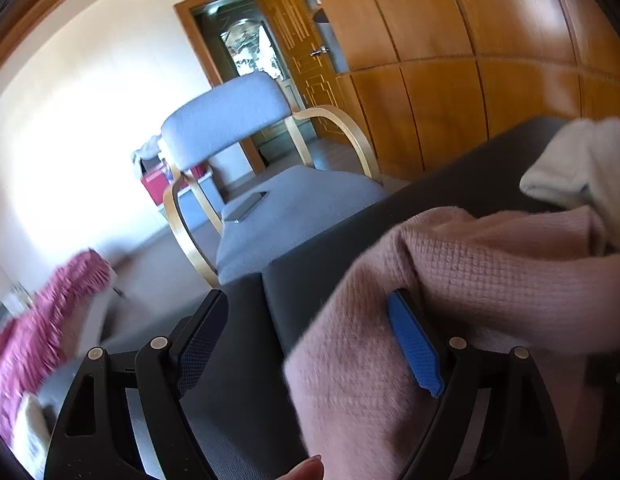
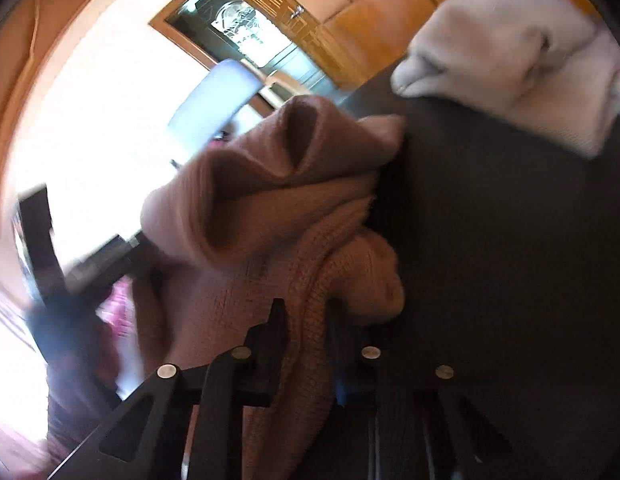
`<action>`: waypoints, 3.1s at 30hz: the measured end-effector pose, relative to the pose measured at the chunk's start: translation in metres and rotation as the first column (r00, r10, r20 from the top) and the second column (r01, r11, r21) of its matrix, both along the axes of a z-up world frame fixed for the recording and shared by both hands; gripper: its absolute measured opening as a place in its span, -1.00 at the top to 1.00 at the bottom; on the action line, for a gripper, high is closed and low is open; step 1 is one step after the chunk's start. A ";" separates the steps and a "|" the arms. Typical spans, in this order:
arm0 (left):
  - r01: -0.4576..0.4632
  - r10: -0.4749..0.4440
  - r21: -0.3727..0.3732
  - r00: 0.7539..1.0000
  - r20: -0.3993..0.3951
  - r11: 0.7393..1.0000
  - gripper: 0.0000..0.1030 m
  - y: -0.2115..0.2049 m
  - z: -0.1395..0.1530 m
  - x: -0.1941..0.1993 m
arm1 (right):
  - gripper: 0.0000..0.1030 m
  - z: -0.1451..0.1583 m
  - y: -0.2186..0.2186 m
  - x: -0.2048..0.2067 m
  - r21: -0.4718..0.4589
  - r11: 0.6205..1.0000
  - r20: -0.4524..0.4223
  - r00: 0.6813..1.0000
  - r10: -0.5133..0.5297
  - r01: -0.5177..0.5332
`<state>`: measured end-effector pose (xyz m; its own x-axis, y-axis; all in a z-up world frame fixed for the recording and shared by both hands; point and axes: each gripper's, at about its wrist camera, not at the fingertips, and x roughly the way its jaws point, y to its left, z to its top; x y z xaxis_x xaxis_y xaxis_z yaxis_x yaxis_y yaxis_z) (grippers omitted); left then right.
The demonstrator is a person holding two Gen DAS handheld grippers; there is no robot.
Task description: Fold clothes
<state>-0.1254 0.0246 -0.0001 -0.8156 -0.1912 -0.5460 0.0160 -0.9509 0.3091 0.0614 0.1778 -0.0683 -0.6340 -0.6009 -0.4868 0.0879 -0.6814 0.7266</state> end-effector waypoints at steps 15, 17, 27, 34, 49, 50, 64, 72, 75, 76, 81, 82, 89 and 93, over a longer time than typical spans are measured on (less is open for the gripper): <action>-0.004 -0.024 0.420 0.998 0.063 0.907 -0.64 -0.093 -0.011 0.085 | 0.74 0.059 -0.122 0.020 -0.393 0.868 -0.140 0.953 0.269 -0.303; -0.020 -0.011 0.384 0.997 0.080 0.923 -0.64 -0.090 -0.017 0.081 | 0.74 0.056 -0.131 0.021 -0.405 0.861 -0.134 0.951 0.279 -0.309; -0.178 0.068 0.415 0.961 0.267 0.892 1.00 -0.107 -0.042 0.051 | 0.55 0.038 -0.145 -0.005 -0.368 0.893 -0.099 0.966 0.239 -0.259; 0.041 -0.113 0.457 0.985 0.132 0.889 0.06 -0.078 -0.020 0.088 | 0.40 0.054 -0.141 0.027 -0.111 0.974 -0.134 0.975 0.180 -0.195; 0.037 -0.042 0.049 0.994 0.105 0.998 0.74 0.002 -0.037 0.087 | 0.35 0.031 -0.060 -0.005 -0.114 0.991 -0.087 0.995 0.055 -0.064; 0.023 -0.030 0.054 0.991 0.129 0.998 0.84 0.003 -0.040 0.083 | 0.35 0.028 -0.053 -0.009 -0.111 0.992 -0.083 0.995 0.046 -0.055; 0.187 -0.187 -0.079 0.982 0.007 0.979 -0.50 0.048 -0.033 0.114 | 0.27 -0.009 -0.032 -0.057 -0.302 0.949 0.026 0.995 0.099 -0.087; 0.134 -0.134 -0.025 0.991 -0.005 0.991 -0.51 0.040 -0.044 0.089 | 0.90 0.042 -0.064 -0.053 -0.139 0.967 -0.170 0.967 0.188 -0.212; 0.133 -0.134 -0.022 0.988 -0.070 0.991 -0.42 0.041 -0.039 0.097 | 0.89 0.047 -0.063 -0.053 -0.200 0.943 -0.211 0.952 0.222 -0.265; 0.130 -0.132 -0.018 0.987 -0.094 0.991 -0.16 0.041 -0.035 0.100 | 0.89 0.047 -0.061 -0.052 -0.245 0.925 -0.223 0.946 0.237 -0.290; 0.095 -0.082 0.149 0.992 -0.095 0.984 1.00 0.023 -0.015 0.105 | 0.89 0.060 -0.063 -0.062 -0.445 0.807 -0.308 0.913 0.268 -0.388; 0.084 -0.064 0.160 0.990 -0.129 0.983 1.00 0.019 -0.007 0.111 | 0.88 0.066 -0.066 -0.064 -0.440 0.805 -0.326 0.906 0.270 -0.399; 0.148 -0.063 0.248 0.946 -0.319 0.958 1.00 -0.022 0.063 0.179 | 0.88 0.121 -0.071 -0.034 -0.419 0.781 -0.478 0.844 0.245 -0.463; 0.250 -0.130 0.320 0.926 -0.354 0.914 0.93 -0.054 0.090 0.230 | 0.88 0.163 -0.079 -0.016 -0.419 0.725 -0.569 0.780 0.259 -0.546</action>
<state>0.1043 -0.0290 0.0895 -0.9574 0.1411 -0.2521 -0.1359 -0.9900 -0.0381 0.0455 0.0990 0.0947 -0.3145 -0.9106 0.2680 0.6622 -0.0082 0.7492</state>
